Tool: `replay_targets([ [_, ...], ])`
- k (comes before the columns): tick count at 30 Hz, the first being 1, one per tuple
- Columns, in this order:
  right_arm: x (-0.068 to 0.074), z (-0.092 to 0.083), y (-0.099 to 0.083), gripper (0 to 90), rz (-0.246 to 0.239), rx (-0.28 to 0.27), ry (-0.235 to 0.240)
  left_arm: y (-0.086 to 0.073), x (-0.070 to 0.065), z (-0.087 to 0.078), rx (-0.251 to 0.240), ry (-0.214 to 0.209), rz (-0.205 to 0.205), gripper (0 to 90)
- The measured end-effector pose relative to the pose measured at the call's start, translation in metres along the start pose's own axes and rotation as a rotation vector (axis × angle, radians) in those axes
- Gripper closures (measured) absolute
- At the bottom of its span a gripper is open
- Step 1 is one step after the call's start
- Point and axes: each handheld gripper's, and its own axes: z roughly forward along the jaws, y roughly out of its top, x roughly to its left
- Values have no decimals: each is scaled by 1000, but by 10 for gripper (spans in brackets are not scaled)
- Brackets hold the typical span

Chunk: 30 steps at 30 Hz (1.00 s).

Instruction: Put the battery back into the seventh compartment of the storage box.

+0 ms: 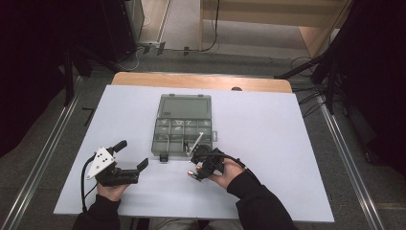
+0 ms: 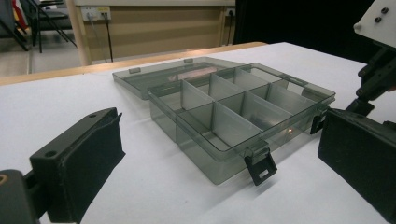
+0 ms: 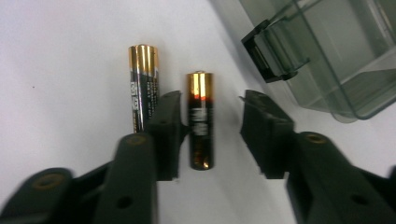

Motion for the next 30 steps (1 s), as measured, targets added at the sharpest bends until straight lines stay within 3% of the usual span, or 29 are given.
replay_targets([
  [8,3,3,1,771,4,13,-21,0,0,0,0,0,0,0],
  [23,3,1,0,781,30,26,-12,0,0,0,2,-1,-1,0],
  [30,0,-5,0,781,49,-8,11,0,0,0,3,-2,2,0],
])
